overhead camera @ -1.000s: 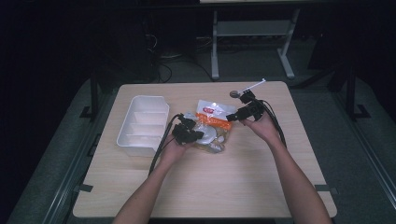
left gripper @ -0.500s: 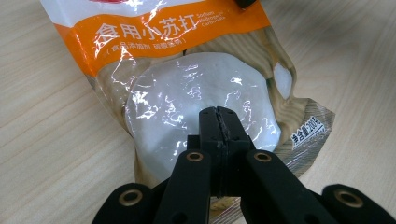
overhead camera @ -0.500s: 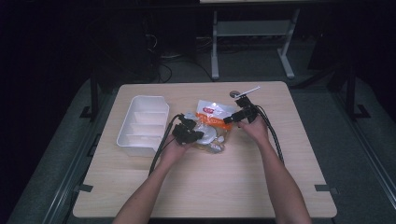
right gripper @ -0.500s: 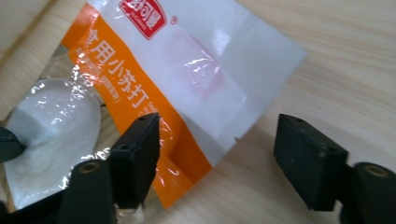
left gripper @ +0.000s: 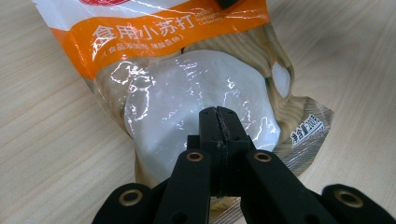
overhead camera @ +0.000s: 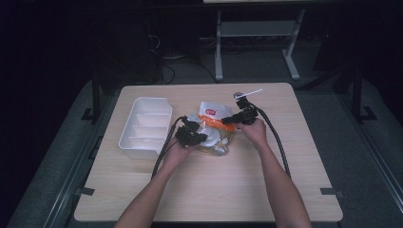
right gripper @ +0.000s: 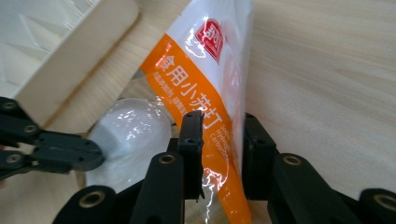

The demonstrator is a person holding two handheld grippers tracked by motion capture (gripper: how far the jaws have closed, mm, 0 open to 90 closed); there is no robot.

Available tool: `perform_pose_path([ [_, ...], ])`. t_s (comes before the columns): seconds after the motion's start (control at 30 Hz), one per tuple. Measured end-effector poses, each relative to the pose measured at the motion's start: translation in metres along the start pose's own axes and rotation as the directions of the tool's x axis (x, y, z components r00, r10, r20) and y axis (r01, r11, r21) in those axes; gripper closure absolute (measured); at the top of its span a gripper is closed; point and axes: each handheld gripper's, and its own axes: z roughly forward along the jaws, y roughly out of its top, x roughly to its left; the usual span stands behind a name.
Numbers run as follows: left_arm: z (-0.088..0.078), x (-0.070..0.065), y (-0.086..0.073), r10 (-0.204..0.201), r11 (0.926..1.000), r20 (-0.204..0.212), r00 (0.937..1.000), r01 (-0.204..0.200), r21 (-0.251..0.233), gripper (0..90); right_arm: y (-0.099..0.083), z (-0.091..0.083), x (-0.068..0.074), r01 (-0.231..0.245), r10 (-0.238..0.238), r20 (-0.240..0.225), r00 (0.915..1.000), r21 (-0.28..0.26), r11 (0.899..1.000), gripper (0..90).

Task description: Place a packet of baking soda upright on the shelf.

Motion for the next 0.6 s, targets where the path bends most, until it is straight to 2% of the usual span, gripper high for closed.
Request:
perform_pose_path([
  [0.13,0.0,0.0,0.0,-0.001,1.0,-0.002,1.0,0.001,-0.003,90.0,-0.002,0.01,-0.003,-0.023,0.022,0.029,0.9993,0.026,0.999,72.0],
  [0.23,0.0,0.0,0.0,-0.001,1.0,-0.003,1.0,0.001,-0.004,90.0,-0.003,0.012,-0.006,-0.041,0.041,0.023,0.9989,0.03,0.999,74.4],
  [0.27,0.0,0.0,-0.001,-0.004,0.9999,0.0,1.0,0.004,-0.012,90.0,-0.003,0.012,-0.007,-0.045,0.044,0.022,0.9988,0.029,0.999,79.1],
  [0.37,0.0,0.002,-0.002,-0.021,0.9996,0.023,0.9995,0.022,-0.016,87.4,-0.002,0.009,-0.005,-0.012,0.011,0.045,0.9989,0.013,1.0,87.8],
  [0.4,-0.001,0.003,-0.002,-0.034,0.9993,0.037,0.9987,0.035,-0.015,85.3,-0.002,0.008,-0.004,-0.009,0.009,0.042,0.9991,0.01,1.0,88.2],
  [0.6,-0.007,0.0,-0.006,-0.032,0.9992,0.05,0.9982,0.033,-0.021,76.7,0.0,0.002,-0.001,0.016,-0.016,0.025,0.9996,0.003,1.0,88.8],
])
